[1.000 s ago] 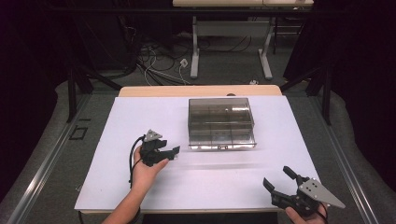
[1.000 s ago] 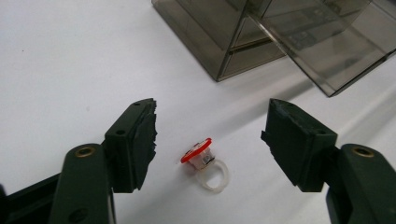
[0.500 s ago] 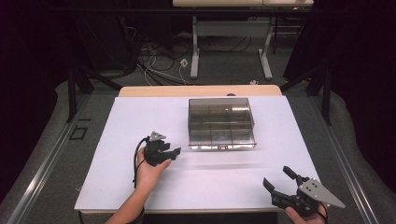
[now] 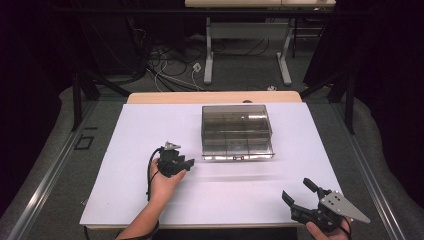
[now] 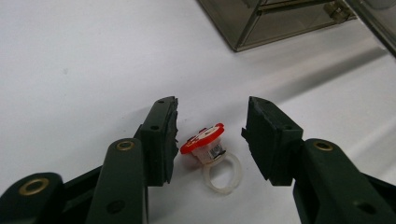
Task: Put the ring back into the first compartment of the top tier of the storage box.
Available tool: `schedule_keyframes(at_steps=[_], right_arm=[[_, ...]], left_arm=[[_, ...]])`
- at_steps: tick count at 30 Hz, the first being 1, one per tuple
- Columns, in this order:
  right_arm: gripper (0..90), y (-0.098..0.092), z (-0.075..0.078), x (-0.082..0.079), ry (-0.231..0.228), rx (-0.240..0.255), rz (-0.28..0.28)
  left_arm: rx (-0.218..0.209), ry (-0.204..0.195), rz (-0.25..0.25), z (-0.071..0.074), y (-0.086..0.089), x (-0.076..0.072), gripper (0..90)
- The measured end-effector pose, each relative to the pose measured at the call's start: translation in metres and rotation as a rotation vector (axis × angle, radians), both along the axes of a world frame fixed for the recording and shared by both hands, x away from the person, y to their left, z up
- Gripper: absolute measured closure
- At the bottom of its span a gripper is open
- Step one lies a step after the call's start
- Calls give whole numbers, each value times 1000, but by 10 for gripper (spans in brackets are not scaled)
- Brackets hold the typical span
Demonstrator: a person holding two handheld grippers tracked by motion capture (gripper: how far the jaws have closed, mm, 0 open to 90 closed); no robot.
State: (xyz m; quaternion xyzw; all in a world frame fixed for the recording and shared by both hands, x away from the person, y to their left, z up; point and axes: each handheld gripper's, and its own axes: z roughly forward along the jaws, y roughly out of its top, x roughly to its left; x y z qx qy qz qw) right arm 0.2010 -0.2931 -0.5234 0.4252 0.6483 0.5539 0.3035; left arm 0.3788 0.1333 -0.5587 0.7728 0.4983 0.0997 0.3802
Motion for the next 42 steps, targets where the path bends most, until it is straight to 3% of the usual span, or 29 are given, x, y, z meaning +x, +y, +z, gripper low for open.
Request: schedule_keyframes(at_steps=[15,42], right_arm=[[150,0,0,0,2,-1,0],[150,0,0,0,4,0,2]], left_arm=[[9,34,9,1,1,-1,648],[1,39,1,0,3,1,696]])
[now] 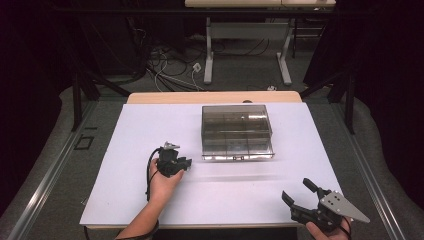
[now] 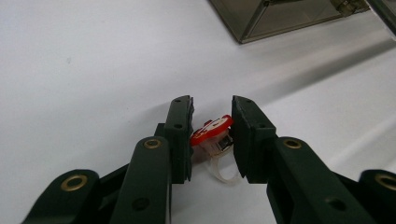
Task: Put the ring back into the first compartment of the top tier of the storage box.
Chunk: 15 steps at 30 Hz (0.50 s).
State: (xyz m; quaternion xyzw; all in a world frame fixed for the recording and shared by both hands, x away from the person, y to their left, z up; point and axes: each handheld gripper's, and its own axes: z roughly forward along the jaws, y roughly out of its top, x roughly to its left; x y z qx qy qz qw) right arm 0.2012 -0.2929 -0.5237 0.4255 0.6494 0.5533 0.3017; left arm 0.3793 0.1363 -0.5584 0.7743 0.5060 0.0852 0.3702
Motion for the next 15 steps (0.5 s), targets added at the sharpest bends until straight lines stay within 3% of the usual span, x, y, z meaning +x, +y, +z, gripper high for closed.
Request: schedule_keyframes(at_steps=[15], right_arm=[[150,0,0,0,1,-1,2]], left_arm=[[-10,2,1,2,1,1,696]])
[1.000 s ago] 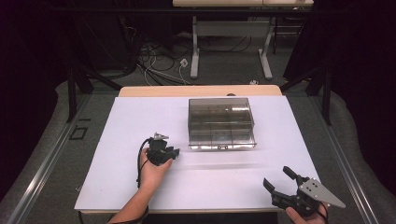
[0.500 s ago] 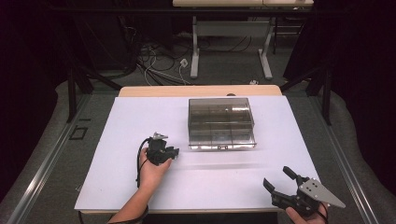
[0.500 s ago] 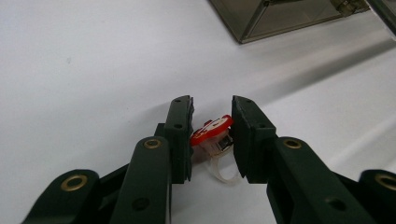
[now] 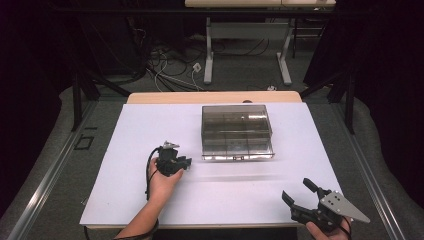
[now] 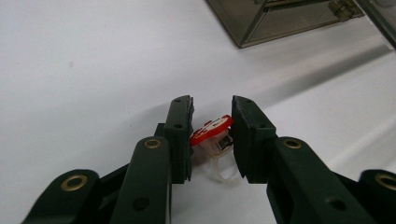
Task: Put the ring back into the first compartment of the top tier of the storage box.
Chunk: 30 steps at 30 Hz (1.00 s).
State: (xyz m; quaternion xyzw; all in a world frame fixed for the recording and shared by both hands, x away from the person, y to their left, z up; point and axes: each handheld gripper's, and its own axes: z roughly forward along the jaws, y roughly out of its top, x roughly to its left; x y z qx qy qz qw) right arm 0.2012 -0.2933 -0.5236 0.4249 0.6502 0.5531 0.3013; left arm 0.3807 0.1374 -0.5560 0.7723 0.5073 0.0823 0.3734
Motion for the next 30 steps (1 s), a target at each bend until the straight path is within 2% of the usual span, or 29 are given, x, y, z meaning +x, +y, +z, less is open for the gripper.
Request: schedule_keyframes(at_steps=[30], right_arm=[[150,0,0,0,-3,-1,-1]], left_arm=[[-15,-37,14,17,3,4,696]])
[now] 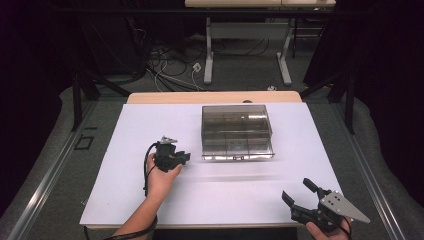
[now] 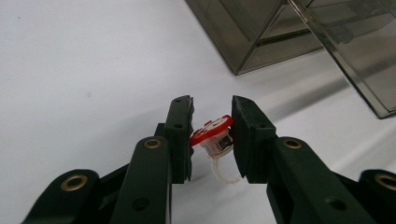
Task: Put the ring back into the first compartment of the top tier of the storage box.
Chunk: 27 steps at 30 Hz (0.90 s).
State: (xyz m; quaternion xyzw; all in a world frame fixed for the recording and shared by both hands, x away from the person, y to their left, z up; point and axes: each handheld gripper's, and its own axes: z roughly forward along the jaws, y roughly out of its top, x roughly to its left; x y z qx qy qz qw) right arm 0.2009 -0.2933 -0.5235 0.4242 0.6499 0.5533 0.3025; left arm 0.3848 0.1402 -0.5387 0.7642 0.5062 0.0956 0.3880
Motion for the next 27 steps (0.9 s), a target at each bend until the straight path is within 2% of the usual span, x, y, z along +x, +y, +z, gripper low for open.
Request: schedule_keyframes(at_steps=[12,27], right_arm=[[150,0,0,0,1,1,0],[150,0,0,0,0,3,0]], left_arm=[[-3,-18,1,12,3,2,696],[-15,-60,15,27,8,3,696]])
